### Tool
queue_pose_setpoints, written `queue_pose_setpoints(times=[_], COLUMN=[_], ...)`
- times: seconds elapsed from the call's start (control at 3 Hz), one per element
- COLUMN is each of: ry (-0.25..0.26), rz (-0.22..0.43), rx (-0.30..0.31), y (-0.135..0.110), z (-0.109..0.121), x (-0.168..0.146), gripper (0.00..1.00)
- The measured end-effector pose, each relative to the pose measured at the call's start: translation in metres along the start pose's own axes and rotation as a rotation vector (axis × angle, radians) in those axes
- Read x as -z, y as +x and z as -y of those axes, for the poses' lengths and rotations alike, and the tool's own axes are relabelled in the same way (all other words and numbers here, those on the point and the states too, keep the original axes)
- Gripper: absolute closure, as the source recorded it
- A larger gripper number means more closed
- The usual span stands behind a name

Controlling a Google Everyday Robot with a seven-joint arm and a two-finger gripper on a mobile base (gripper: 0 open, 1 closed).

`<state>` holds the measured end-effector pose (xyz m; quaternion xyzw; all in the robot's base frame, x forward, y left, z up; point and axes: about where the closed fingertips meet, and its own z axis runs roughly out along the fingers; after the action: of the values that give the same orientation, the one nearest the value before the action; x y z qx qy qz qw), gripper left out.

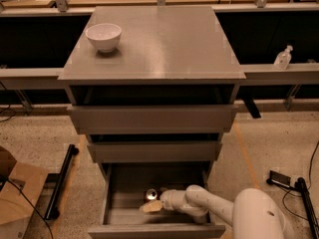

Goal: Pick coke can from bottom drawer and place on counter

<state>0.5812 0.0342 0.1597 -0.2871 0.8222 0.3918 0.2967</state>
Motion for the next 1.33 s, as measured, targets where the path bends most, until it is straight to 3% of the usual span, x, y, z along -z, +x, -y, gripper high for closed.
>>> queue_pose_setpoints(times=[0.67, 1.33], ry=[-0.006, -0.029], rz=[0.021, 0.085], rx=[0.048, 0.071], y=[-0.019, -0.053], z=[-0.016, -0.021], x=[-0.019, 0.025], gripper=[0.41, 0.87])
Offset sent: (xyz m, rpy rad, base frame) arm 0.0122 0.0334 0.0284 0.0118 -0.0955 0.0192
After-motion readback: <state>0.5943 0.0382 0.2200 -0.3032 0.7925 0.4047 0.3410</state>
